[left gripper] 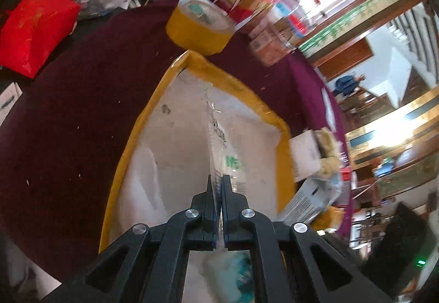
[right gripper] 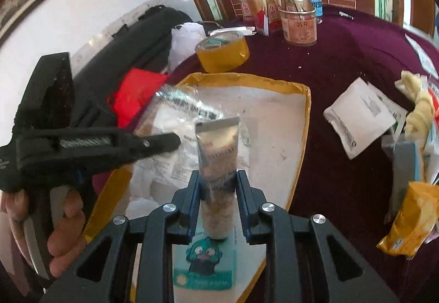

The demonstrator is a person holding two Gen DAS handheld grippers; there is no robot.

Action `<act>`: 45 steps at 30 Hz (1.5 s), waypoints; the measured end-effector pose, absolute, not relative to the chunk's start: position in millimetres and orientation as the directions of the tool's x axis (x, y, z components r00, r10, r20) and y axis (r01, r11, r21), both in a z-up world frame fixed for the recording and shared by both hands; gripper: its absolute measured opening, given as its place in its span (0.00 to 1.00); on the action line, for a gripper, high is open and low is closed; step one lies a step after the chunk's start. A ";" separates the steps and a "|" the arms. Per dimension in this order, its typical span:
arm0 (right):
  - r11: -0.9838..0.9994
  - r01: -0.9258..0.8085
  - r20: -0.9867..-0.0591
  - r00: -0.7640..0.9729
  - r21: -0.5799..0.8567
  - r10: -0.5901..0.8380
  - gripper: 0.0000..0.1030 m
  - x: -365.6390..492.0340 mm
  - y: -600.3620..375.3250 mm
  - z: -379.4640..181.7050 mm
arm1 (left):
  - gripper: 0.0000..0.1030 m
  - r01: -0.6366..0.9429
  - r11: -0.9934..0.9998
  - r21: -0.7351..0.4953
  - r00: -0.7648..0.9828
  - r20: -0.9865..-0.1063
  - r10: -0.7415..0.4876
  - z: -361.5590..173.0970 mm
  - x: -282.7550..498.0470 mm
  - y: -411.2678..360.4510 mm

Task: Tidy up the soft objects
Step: 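Carry mask bag and white tube over the tray and release both, then grasp the yellow chip bag with left gripper while right grasps grey red-ended box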

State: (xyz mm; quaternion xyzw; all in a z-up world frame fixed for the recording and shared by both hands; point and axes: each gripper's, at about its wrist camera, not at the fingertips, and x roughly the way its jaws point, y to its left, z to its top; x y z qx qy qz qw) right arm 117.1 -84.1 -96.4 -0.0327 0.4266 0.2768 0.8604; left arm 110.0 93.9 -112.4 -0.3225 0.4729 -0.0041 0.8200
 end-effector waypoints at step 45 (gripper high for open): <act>0.869 -0.230 -0.622 0.621 0.437 0.477 0.74 90.7 -319.3 -87.2 | 0.89 -0.041 0.959 -0.280 0.608 -0.769 -0.198 -52.5 70.8 -117.4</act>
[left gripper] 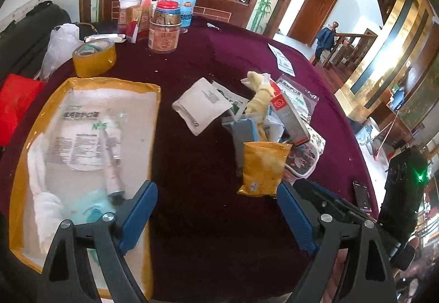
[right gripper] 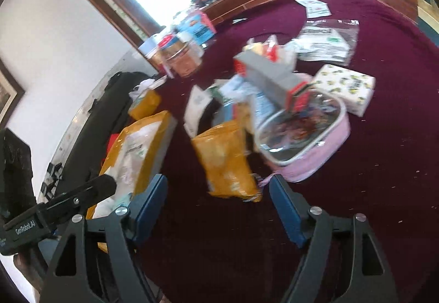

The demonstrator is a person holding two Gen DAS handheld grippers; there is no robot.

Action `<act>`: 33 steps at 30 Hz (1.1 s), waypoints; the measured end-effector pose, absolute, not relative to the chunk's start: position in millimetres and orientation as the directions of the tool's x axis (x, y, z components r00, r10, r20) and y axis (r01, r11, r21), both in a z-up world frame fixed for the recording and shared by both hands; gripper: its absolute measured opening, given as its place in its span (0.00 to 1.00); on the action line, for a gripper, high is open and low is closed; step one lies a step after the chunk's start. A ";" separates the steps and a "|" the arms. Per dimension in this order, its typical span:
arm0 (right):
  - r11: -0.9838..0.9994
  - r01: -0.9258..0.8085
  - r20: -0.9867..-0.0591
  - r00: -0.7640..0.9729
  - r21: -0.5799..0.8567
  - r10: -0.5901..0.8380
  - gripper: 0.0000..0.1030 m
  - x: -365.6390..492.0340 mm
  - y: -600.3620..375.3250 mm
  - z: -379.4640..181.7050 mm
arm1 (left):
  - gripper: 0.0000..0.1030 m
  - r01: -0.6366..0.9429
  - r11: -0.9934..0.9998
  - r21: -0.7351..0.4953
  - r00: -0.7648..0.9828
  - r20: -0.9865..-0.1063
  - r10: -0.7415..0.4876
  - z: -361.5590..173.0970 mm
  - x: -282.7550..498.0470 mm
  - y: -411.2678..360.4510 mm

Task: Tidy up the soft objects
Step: 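Grasp the yellow chip bag with left gripper while right grasps grey red-ended box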

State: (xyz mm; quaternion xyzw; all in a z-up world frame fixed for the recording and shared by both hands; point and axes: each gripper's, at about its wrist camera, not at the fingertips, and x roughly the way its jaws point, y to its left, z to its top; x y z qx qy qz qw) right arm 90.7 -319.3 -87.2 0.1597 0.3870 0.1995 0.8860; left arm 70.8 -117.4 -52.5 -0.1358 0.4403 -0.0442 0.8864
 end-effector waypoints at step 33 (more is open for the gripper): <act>0.891 -0.295 -0.586 0.674 0.344 0.449 0.25 197.2 -353.9 -88.1 | 0.62 0.033 0.962 -0.272 0.457 -0.852 -0.257 -123.6 145.0 -184.5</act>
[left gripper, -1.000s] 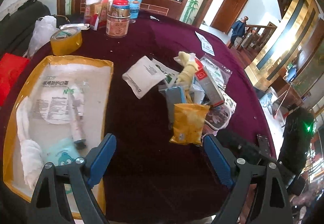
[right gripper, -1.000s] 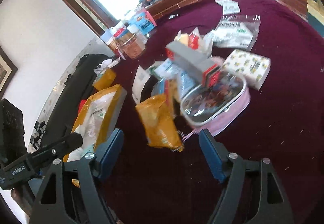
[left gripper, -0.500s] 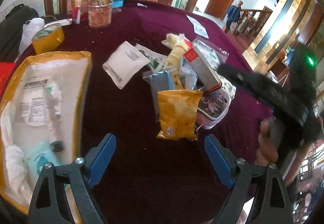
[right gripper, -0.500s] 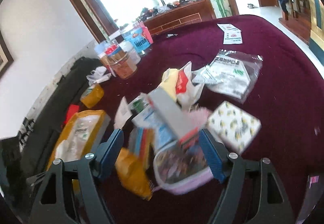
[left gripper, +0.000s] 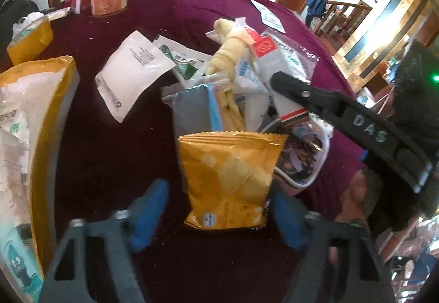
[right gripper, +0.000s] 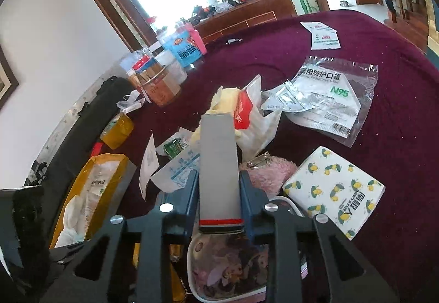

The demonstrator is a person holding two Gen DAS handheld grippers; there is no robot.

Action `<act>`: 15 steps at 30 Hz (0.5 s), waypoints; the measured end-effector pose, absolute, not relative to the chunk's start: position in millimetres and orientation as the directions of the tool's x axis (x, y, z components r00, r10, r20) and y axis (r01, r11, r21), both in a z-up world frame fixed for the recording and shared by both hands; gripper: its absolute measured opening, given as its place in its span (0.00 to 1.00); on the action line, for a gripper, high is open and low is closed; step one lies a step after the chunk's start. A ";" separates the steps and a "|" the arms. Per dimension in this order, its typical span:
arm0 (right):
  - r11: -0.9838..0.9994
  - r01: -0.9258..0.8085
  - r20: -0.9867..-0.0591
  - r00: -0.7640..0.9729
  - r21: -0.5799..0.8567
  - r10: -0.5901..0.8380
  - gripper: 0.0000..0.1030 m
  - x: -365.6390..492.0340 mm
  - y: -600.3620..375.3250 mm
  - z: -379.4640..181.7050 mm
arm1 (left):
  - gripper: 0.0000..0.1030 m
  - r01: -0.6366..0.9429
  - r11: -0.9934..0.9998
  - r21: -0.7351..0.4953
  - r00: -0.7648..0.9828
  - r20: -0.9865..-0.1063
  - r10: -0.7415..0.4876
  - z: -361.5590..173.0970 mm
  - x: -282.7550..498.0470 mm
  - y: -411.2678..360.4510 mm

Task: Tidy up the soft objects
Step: 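Grasp the yellow chip bag with left gripper while right grasps grey red-ended box, then lift the chip bag and grey box and carry both toward the tray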

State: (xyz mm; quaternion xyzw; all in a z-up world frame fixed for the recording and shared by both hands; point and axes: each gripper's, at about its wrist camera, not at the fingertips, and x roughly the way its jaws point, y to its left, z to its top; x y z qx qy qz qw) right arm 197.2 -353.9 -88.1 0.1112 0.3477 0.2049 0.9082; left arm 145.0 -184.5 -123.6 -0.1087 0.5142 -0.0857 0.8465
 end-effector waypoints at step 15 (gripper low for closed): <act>0.847 -0.351 -0.510 0.683 0.398 0.523 0.25 190.8 -358.6 -79.2 | 0.45 0.041 0.892 -0.451 0.328 -0.837 -0.438 -113.4 120.9 -167.0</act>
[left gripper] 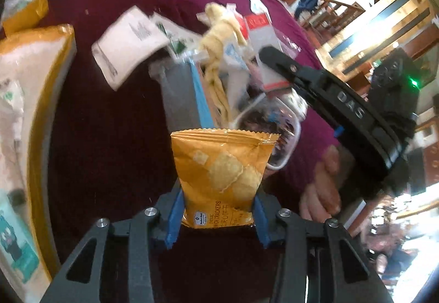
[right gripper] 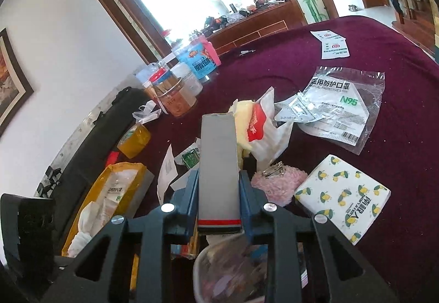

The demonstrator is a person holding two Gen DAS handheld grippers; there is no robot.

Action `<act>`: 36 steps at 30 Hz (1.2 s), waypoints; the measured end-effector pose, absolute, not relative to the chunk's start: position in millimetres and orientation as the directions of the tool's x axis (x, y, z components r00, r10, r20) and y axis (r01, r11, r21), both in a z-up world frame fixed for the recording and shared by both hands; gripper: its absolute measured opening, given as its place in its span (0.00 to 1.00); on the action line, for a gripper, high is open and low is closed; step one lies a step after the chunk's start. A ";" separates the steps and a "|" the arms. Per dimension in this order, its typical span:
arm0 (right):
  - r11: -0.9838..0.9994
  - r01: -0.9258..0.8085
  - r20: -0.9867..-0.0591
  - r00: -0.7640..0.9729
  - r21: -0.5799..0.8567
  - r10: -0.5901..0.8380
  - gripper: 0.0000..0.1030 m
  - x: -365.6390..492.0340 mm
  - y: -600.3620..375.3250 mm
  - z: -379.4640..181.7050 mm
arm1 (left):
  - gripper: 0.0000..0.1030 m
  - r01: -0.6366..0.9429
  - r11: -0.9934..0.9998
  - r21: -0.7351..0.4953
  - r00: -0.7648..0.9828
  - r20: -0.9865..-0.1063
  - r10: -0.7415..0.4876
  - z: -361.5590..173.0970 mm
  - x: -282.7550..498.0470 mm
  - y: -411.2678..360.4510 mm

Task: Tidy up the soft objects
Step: 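Lift the chip bag and grey box and carry both toward the tray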

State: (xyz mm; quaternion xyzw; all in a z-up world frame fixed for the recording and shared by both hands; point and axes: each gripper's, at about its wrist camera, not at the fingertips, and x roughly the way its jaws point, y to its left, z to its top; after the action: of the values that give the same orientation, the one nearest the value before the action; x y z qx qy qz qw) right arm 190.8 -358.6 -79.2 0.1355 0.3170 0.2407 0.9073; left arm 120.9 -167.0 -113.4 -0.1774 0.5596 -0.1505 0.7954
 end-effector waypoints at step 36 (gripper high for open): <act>0.848 -0.289 -0.549 0.661 0.444 0.512 0.25 96.8 -297.6 -78.6 | 0.45 0.014 0.790 -0.613 0.386 -0.726 -0.570 -83.4 60.2 -102.7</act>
State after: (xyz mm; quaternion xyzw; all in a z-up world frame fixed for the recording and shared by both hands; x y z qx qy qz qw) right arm 96.8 -297.6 -78.6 0.1611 0.3461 0.2233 0.8969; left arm 60.2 -102.7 -83.4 -0.2662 0.5224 -0.1849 0.7887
